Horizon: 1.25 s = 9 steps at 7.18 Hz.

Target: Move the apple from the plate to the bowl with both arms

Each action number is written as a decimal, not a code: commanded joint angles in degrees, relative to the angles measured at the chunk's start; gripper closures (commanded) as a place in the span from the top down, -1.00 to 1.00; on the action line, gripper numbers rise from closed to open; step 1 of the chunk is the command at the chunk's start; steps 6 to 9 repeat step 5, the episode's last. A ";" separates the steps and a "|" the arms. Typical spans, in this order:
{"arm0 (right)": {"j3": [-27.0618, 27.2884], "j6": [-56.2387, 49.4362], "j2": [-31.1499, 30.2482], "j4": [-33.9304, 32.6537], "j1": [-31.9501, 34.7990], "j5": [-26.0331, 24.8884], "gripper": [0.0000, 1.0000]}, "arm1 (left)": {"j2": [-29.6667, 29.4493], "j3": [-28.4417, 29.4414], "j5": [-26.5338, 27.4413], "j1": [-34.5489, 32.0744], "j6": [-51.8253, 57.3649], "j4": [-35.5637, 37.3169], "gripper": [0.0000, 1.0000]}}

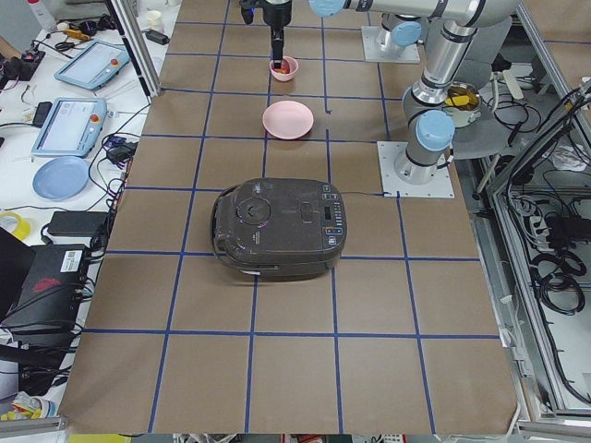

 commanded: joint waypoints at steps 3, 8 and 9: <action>0.00 -0.09 0.09 0.00 -0.10 -0.03 1.00 | -1.83 0.37 0.26 -0.24 1.26 2.60 1.00; 0.00 -0.09 0.18 0.00 -0.10 -0.03 1.00 | -1.75 0.81 0.00 -0.24 1.26 2.34 1.00; 0.00 -0.09 0.18 0.00 -0.10 -0.03 1.00 | -1.75 0.81 0.00 -0.24 1.26 2.34 1.00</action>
